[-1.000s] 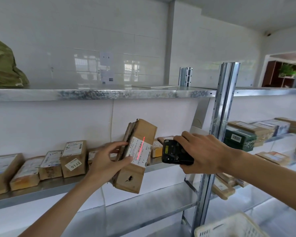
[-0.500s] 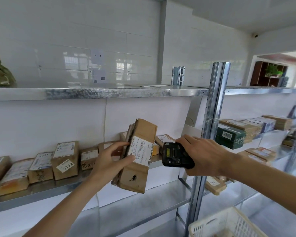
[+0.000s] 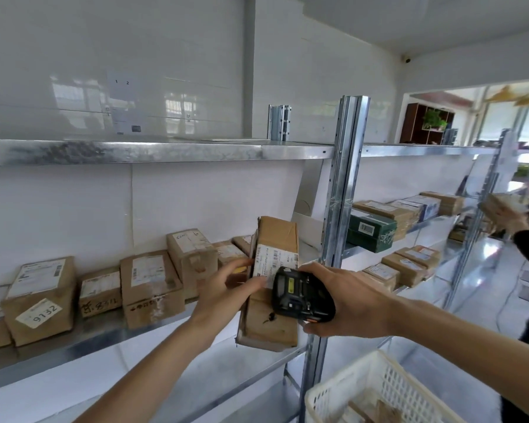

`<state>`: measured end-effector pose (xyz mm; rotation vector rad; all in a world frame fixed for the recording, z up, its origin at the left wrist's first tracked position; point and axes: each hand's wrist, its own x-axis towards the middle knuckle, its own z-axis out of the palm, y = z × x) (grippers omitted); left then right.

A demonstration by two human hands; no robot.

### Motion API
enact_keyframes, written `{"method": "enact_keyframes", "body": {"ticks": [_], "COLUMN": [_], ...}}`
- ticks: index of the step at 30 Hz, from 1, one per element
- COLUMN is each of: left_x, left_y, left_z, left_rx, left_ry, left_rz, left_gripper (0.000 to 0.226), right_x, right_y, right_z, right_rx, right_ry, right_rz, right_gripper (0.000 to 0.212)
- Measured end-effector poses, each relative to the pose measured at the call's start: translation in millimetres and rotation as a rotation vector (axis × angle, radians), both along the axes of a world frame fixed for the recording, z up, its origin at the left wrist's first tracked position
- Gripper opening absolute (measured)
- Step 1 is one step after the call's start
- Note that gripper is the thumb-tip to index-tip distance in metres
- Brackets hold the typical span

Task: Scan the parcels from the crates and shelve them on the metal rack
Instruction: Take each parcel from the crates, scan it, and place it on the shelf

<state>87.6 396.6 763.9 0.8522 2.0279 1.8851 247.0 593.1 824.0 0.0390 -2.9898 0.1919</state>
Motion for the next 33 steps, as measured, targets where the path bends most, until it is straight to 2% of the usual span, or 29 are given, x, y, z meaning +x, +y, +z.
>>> {"method": "enact_keyframes", "body": {"ticks": [2,6,10,13,14,16,18,22,26,28,33], "left_x": [-3,-13,-24,-32,-34,-39,-46,-59,-66,-70,-85], "left_y": [24,79,137,177,188,208,223,242,254,258,265], "left_z": [-2,-7,-10,-14,-16,-17,-20,-27,-30,-31,-43], "left_rx": [0.010,0.037,0.043,0.048,0.046,0.038,0.029,0.016,-0.041,-0.063,-0.084], "left_ry": [-0.007,-0.052,-0.057,-0.044,-0.040,-0.046,-0.062,-0.073,0.009,0.044,-0.021], "left_rz": [0.010,0.047,0.074,0.100,0.104,0.104,0.116,0.113,0.058,0.028,0.018], "left_gripper": [0.044,0.021,0.026,0.050,0.050,0.035,0.031,0.047,0.032,0.031,0.035], "right_x": [-4,-13,-27,-42,-46,-55,-65,-84,-103,-114,-143], "right_y": [17,64,118,157,168,190,211,240,261,270,286], "right_z": [-4,-8,-13,-20,-23,-26,-27,-31,-39,-44,-58], "right_rx": [-0.025,-0.056,-0.073,-0.105,-0.118,-0.134,-0.141,-0.159,-0.164,-0.168,-0.226], "right_ry": [0.002,0.001,0.002,0.020,0.030,0.038,0.045,0.042,0.027,0.033,-0.024], "right_rz": [-0.008,-0.037,-0.053,-0.070,-0.072,-0.057,-0.034,-0.004,0.037,0.049,0.089], "right_gripper": [0.085,0.087,0.094,0.098,0.098,0.095,0.091,0.088,0.086,0.086,0.077]}}
